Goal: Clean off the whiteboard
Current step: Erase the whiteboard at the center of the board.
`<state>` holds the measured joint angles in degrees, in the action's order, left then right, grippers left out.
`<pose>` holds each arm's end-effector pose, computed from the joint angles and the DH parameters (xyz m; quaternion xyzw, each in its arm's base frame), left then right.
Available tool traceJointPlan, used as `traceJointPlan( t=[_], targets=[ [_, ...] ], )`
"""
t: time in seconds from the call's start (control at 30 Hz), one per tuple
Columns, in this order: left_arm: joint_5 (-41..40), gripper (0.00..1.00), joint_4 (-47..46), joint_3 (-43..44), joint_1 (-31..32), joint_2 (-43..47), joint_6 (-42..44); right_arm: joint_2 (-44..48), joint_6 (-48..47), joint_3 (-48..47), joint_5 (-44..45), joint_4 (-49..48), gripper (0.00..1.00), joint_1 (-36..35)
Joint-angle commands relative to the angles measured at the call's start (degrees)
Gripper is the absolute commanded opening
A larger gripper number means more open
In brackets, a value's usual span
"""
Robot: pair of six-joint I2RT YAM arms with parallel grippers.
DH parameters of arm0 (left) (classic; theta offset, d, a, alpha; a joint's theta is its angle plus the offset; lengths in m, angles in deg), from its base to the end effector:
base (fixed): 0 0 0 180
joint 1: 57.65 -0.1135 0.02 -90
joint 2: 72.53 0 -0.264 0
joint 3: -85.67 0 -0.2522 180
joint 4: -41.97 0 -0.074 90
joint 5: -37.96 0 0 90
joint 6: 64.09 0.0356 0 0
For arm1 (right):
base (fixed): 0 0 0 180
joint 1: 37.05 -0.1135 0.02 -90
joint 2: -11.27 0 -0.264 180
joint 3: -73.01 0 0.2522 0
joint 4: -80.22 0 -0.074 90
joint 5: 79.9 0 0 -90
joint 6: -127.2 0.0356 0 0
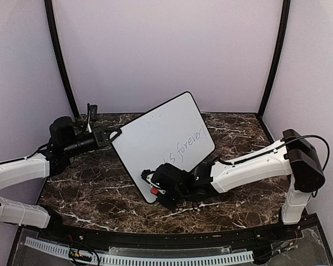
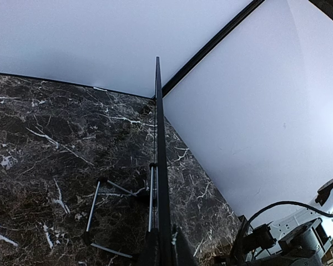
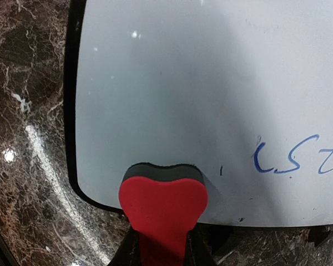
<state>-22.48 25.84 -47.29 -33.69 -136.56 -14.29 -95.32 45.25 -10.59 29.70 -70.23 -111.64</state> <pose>0.2218 -0.1178 0.2756 0.0799 0.7072 -0.5144 0.4784 0.1159 0.3757 0.1826 -0.4663 0.8102 0.0879 0.3441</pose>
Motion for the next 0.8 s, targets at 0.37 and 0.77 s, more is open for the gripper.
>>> traceJointPlan(
  t=[0.37, 0.77],
  targets=[
    [2.3, 0.00, -6.5, 1.3, 0.6, 2.6, -1.8, 2.1, -1.2, 1.3, -0.8, -3.0, 0.17, 5.3],
    [2.1, 0.00, -6.2, 1.4, 0.6, 2.8, -1.5, 0.0, -3.6, -2.4, -3.7, -3.7, 0.17, 6.6]
  ],
)
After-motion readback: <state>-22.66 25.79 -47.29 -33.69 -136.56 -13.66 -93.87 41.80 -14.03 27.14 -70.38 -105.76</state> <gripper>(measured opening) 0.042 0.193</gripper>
